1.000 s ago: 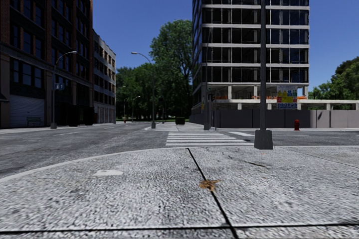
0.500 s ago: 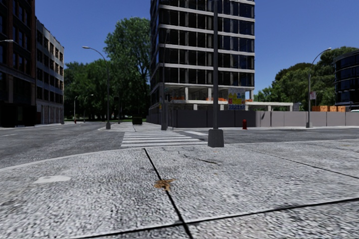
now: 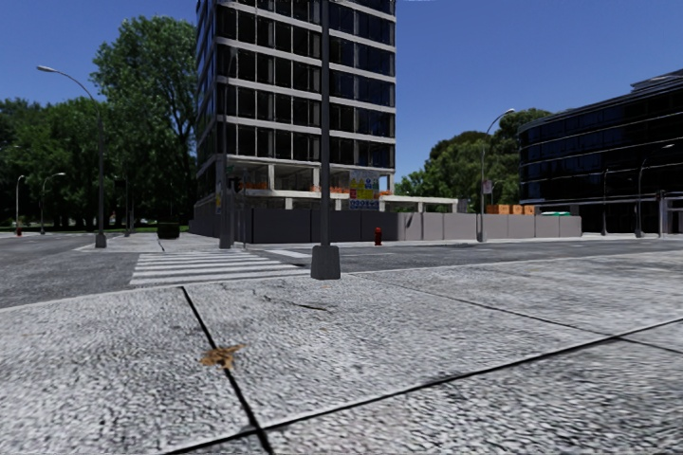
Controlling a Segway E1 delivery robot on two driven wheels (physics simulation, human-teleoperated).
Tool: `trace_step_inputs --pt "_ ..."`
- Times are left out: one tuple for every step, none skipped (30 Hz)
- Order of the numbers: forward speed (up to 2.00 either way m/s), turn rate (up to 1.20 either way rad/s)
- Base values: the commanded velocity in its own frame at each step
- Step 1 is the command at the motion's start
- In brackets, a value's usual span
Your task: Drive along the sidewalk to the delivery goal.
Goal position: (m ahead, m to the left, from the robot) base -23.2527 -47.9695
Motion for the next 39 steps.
trace_step_inputs --pt "0.0 -0.59" --pt "0.0 -0.59" --pt "0.0 -0.59" --pt "0.0 -0.6" --pt "0.0 -0.6" --pt "0.0 -0.6" --pt "0.0 -0.6" --pt "0.0 -0.6" --pt "0.0 -0.6" --pt "0.0 -0.6" --pt "0.0 -0.6" --pt "0.0 -0.6" --pt "0.0 -0.6" --pt "0.0 -0.6" --pt "0.0 -0.6" --pt "0.0 -0.6" --pt "0.04 -0.6" --pt "0.15 -0.6" --pt "0.15 -0.6" --pt "0.37 -0.6" --pt "0.7 -0.6" --pt "0.92 -0.6" --pt "1.01 -0.6" --pt "1.01 -0.6" --pt "1.03 -0.6" --pt "1.04 -0.6" --pt "1.04 -0.6" --pt "1.04 -0.6" --pt "1.04 -0.6" --pt "1.04 -0.6" --pt "1.05 -0.6" --pt "1.06 -0.6" --pt "1.08 -0.6" --pt "1.08 -0.6" --pt "1.08 -0.6" --pt "1.08 -0.6" --pt "1.08 -0.6" --pt "1.08 -0.6" --pt "1.08 -0.6"
